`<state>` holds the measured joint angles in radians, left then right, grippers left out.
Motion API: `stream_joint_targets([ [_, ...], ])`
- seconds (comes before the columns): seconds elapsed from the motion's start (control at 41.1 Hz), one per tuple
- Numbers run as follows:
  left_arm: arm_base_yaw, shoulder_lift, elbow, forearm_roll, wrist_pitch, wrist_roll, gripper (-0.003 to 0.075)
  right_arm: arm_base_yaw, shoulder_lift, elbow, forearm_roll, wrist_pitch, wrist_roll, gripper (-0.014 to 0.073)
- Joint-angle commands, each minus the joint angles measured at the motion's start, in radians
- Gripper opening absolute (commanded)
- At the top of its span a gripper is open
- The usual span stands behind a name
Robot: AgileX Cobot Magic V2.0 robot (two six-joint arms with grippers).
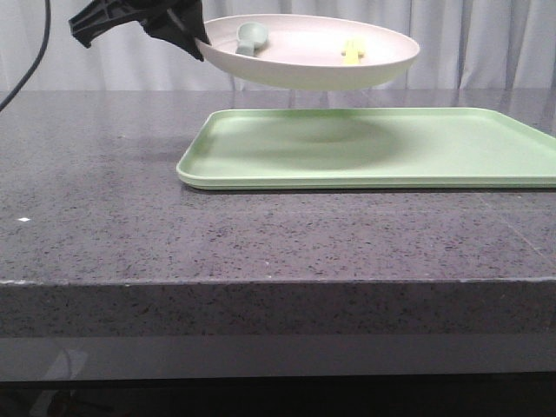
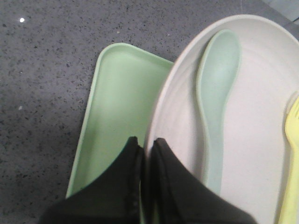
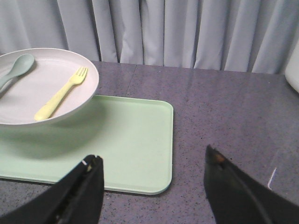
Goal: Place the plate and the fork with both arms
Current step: 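Lift the plate with the left gripper and carry it over the tray, then lower the plate onto the tray and open the left gripper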
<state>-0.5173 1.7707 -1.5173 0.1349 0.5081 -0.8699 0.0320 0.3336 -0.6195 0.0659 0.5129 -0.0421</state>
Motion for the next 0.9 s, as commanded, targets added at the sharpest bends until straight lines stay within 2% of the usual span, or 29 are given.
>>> stream_joint_targets([
  [0.0, -0.033, -0.037, -0.038, 0.038, -0.08, -0.064, -0.002, -0.008, 0.017, -0.031, 0.005, -0.073, -0.006, 0.0488],
  [0.17, -0.079, 0.025, -0.038, 0.035, -0.096, -0.076, -0.002, -0.008, 0.017, -0.031, 0.005, -0.073, -0.006, 0.0488],
  [0.462, -0.104, 0.108, -0.038, 0.083, -0.165, -0.256, -0.002, -0.008, 0.017, -0.031, 0.005, -0.073, -0.006, 0.0488],
  [0.778, -0.104, 0.118, -0.038, 0.085, -0.193, -0.254, -0.0013, -0.008, 0.017, -0.031, 0.005, -0.073, -0.006, 0.0488],
  [0.875, -0.104, 0.118, -0.038, 0.085, -0.193, -0.254, 0.004, -0.008, 0.017, -0.031, 0.005, -0.073, -0.006, 0.0488],
])
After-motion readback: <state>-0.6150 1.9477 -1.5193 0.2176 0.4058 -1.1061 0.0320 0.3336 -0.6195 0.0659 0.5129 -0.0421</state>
